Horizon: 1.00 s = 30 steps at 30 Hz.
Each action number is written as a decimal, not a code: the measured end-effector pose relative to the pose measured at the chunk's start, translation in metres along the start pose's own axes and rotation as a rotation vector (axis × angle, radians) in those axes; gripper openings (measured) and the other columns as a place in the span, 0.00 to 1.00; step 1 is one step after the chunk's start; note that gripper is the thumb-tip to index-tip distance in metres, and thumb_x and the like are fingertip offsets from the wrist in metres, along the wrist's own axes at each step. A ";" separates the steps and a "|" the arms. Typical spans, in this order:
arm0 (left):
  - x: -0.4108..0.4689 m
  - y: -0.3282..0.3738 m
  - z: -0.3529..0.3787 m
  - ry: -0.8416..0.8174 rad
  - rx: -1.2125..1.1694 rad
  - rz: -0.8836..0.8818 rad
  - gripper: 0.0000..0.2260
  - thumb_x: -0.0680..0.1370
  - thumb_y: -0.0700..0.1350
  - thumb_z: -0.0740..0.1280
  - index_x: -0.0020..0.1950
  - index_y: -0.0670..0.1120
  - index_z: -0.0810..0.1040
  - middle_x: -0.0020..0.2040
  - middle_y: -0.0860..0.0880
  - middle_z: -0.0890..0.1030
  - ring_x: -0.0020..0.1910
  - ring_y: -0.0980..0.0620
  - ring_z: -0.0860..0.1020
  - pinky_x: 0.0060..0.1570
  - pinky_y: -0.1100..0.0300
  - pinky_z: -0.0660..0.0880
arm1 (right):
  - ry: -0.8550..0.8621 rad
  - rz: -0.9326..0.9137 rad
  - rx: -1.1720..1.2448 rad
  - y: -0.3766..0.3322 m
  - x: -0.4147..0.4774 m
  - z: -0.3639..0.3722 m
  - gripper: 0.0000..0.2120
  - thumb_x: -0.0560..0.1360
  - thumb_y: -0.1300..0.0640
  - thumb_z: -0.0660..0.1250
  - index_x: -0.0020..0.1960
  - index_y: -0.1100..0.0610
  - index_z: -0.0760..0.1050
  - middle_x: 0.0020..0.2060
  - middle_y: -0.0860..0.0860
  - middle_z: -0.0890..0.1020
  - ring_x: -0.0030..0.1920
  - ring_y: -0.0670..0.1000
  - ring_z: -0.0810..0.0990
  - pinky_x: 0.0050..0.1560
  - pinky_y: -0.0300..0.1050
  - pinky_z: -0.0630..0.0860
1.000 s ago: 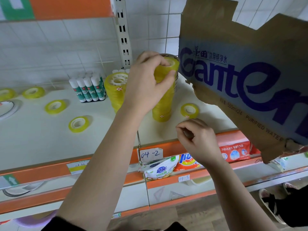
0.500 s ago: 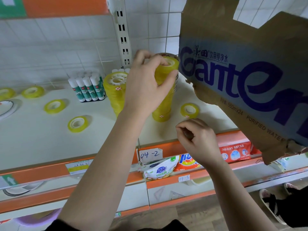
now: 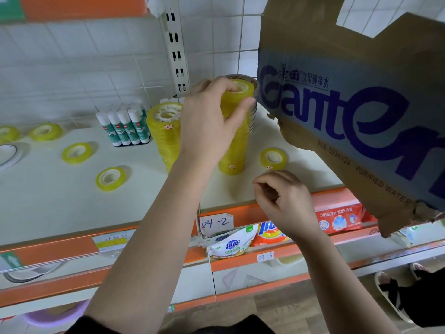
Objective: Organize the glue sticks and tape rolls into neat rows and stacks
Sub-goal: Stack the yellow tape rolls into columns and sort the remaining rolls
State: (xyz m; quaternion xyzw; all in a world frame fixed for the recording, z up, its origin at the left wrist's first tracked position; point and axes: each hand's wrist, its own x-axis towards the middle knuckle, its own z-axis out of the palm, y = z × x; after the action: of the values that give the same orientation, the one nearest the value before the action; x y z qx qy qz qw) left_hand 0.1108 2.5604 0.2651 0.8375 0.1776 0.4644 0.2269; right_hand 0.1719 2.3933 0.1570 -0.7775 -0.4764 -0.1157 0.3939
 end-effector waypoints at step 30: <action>-0.028 -0.013 -0.068 0.106 0.231 0.248 0.10 0.80 0.45 0.63 0.53 0.39 0.80 0.49 0.42 0.79 0.47 0.43 0.78 0.45 0.49 0.75 | 0.084 -0.171 0.119 -0.063 0.027 -0.007 0.03 0.74 0.63 0.68 0.45 0.59 0.81 0.37 0.48 0.80 0.38 0.46 0.74 0.39 0.43 0.74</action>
State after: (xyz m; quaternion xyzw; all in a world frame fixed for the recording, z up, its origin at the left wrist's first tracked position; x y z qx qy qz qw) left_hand 0.0373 2.5712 0.2702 0.8477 0.1368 0.5090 0.0604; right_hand 0.1344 2.4207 0.2080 -0.7037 -0.5302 -0.1530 0.4475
